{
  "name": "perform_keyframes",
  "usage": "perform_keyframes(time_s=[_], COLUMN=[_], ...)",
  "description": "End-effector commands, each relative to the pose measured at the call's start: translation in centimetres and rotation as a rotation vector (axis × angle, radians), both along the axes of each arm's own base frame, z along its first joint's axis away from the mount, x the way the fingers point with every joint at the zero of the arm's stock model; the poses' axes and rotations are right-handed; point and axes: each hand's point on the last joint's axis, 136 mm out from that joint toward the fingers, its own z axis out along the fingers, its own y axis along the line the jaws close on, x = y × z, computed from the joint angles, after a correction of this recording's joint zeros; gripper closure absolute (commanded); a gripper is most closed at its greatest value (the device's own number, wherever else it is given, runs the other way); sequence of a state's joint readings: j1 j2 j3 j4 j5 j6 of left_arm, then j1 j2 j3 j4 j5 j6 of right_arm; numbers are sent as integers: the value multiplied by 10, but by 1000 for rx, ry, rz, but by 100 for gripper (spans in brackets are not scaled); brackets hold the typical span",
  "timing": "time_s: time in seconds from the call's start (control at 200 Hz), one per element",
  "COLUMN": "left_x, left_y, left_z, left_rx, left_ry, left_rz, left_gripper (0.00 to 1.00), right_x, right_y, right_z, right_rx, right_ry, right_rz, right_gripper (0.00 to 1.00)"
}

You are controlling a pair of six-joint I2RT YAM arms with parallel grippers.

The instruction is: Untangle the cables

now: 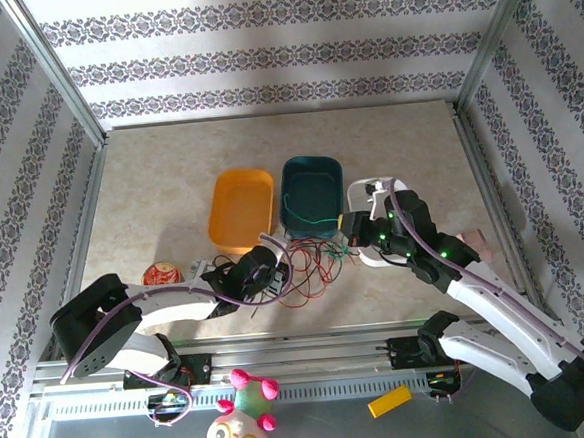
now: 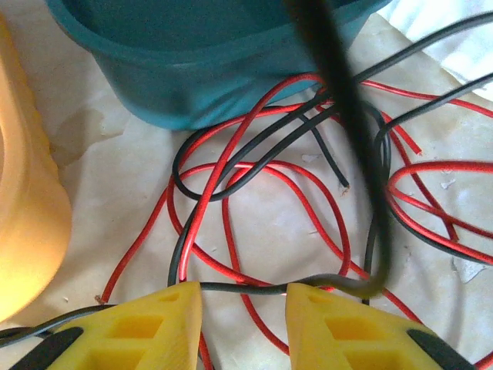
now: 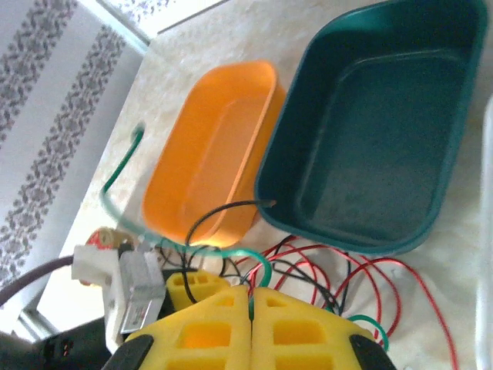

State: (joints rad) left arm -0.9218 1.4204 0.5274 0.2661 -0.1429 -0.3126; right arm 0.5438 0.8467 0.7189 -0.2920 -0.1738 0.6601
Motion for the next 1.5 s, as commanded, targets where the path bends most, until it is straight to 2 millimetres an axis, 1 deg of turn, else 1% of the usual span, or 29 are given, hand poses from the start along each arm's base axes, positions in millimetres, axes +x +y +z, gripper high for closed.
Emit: perform_keyframes(time_s=[0.0,0.08,0.19,0.285,0.36,0.445,0.54,0.59,0.645,0.685,0.705,0.76,0.815,0.84,0.909,0.974,1.049,1.114,1.229,1.339,1.409,1.499], left_x=[-4,-14,-35,-48,-52,-49,-37,-29,-20,-15,-12,-6,2,6,20,28,34,35,35,37,37,36], left_y=[-4,-17,-42,-63,-82,-101,-119,-125,-128,-129,-129,-124,-114,-107,-84,-62,-38,-20,3,21,29,33], left_z=[9,26,46,48,42,33,31,29,25,21,18,9,1,-2,-6,-7,-9,-14,-21,-24,-26,-27], left_rx=[-26,-69,-97,-102,-105,-104,-149,-166,-173,-171,-167,-144,-118,-108,-102,-141,-183,-185,-180,-190,-184,-171], left_ry=[-12,-28,-46,-35,-21,-27,-51,-64,-72,-75,-76,-75,-81,-81,-83,-67,-46,-30,-19,-5,-2,3], left_rz=[-21,-117,-295,-388,-432,-448,-420,-392,-347,-322,-309,-270,-205,-170,-52,42,124,178,250,310,333,341], left_gripper=[62,54,44,38,34,32,31,31,34,40,47,76,94,100,100,100,100,100,100,100,100,100], right_x=[3,3,4,7,9,11,11,10,9,8,7,6,5,5,4,4,4,5,6,7,7,8], right_y=[-4,-2,0,2,4,6,7,7,6,6,6,5,2,1,-6,-13,-23,-32,-46,-59,-66,-73], right_z=[-6,-16,-28,-31,-29,-26,-21,-19,-18,-17,-16,-15,-14,-14,-14,-13,-14,-14,-13,-9,-7,-4], right_rx=[38,35,45,73,99,117,134,144,155,162,165,174,184,187,202,219,246,275,313,337,346,353], right_ry=[39,75,120,137,142,145,147,147,151,151,151,153,157,158,168,178,192,206,215,216,215,209], right_rz=[-36,-35,-47,-64,-73,-80,-80,-78,-81,-80,-79,-83,-92,-98,-119,-144,-175,-200,-239,-271,-288,-307], right_gripper=[100,100,100,100,100,100,100,100,100,100,100,100,100,100,100,100,100,100,100,100,100,100])
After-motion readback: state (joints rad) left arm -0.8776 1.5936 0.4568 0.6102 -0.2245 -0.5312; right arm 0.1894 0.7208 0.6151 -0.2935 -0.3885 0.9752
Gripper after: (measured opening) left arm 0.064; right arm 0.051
